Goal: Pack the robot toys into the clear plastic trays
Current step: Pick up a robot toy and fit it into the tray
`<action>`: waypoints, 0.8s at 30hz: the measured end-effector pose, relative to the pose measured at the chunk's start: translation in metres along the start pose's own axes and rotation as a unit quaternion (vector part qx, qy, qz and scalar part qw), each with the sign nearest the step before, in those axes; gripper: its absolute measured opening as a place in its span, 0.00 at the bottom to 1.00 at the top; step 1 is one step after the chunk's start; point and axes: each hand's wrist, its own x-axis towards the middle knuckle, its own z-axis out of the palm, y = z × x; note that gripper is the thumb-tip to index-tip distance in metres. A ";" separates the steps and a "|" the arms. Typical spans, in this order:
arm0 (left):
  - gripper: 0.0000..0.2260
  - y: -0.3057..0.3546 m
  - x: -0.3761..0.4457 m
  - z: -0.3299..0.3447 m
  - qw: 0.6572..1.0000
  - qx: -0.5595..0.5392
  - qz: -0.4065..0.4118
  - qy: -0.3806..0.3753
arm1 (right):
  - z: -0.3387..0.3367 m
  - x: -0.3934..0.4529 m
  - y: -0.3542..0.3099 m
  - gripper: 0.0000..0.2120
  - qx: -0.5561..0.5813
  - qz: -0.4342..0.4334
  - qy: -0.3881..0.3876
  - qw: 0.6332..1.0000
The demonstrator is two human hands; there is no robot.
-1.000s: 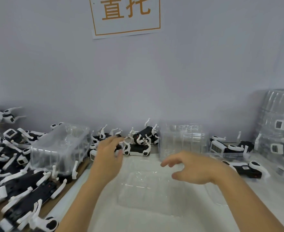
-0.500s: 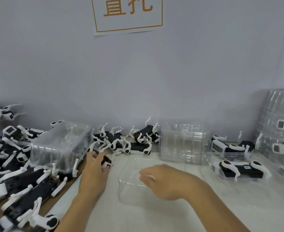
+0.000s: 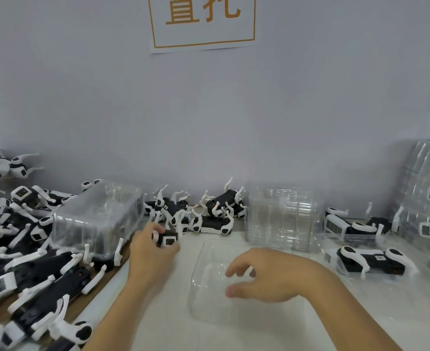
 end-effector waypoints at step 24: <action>0.33 0.147 -0.041 -0.011 0.972 -0.155 0.031 -0.171 | -0.005 0.006 -0.008 0.24 0.025 -0.111 0.530 0.840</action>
